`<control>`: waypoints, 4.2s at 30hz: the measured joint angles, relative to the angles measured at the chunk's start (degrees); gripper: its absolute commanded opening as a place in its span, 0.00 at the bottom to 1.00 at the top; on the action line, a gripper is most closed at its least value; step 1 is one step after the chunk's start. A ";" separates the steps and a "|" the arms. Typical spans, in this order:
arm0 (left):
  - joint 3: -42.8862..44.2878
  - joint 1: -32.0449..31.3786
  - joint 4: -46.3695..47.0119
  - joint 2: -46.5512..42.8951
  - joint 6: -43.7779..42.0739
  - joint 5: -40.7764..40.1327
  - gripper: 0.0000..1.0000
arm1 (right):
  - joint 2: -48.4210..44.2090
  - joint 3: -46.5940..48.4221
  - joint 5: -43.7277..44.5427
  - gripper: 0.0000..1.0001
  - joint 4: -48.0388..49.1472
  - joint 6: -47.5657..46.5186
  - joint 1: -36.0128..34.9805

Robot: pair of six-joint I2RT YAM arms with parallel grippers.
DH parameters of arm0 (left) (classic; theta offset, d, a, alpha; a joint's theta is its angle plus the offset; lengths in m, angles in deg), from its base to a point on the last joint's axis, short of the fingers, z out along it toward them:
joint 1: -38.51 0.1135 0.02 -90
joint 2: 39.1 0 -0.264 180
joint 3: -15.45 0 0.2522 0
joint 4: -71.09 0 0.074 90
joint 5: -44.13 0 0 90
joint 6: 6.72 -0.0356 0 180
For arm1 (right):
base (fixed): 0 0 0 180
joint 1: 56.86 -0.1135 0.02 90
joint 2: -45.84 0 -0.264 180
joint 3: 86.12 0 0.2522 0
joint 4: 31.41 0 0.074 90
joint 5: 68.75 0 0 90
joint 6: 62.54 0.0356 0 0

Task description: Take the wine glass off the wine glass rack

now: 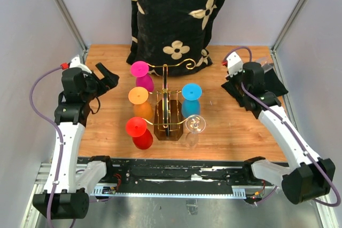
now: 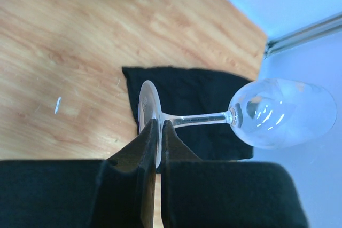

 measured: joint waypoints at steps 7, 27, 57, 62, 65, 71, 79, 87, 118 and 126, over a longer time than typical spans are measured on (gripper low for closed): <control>7.30 0.00 1.29 3.48 0.35 3.58 1.00 | -1.90 16.70 -0.31 0.01 -5.44 -3.87 -8.04; 23.54 -0.02 19.26 17.31 5.38 34.18 1.00 | 10.45 38.73 -22.75 0.01 -23.45 -20.52 -41.88; 15.41 0.22 23.63 16.17 22.53 50.34 1.00 | 16.17 47.12 -28.74 0.00 -27.08 -24.81 -48.61; 13.73 0.22 25.44 15.19 25.46 51.78 1.00 | 16.11 47.12 -28.37 0.01 -26.95 -25.16 -48.61; 11.54 0.22 27.93 14.16 28.26 53.24 1.00 | 16.17 47.12 -28.37 0.01 -26.38 -25.24 -48.61; 6.62 0.20 33.11 12.94 34.45 55.60 1.00 | 16.90 47.15 -28.46 0.01 -26.03 -25.29 -48.61; 6.27 -0.33 34.84 12.94 36.96 57.59 0.94 | 19.34 47.15 -28.44 0.01 -24.04 -25.99 -48.61; 7.39 -0.50 29.59 13.00 33.07 57.18 0.79 | 21.07 47.65 -28.37 0.01 -24.02 -26.16 -48.61; 18.93 0.59 18.27 16.83 25.09 52.02 0.62 | 12.57 38.86 -16.76 1.00 -14.53 -24.90 -48.61; 30.51 2.21 9.33 23.61 14.99 35.28 0.63 | 3.10 33.55 -9.38 1.00 -12.39 -18.12 -45.07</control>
